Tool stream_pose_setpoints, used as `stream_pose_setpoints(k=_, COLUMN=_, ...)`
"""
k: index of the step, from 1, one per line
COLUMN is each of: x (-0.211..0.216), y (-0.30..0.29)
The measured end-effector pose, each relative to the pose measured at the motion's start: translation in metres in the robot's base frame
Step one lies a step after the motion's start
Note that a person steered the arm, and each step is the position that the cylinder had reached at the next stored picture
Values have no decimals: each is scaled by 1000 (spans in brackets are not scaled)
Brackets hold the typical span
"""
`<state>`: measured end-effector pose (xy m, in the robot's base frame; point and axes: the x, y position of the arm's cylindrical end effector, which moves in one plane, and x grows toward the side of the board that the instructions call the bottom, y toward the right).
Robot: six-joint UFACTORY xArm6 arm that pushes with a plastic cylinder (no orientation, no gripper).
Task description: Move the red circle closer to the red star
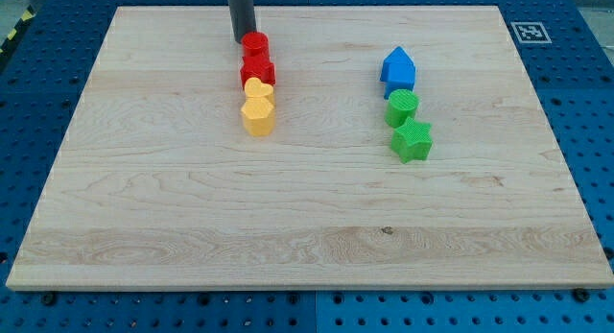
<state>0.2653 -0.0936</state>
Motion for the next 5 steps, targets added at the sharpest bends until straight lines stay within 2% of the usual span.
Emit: stream_pose_setpoints(k=5, x=24, y=-21)
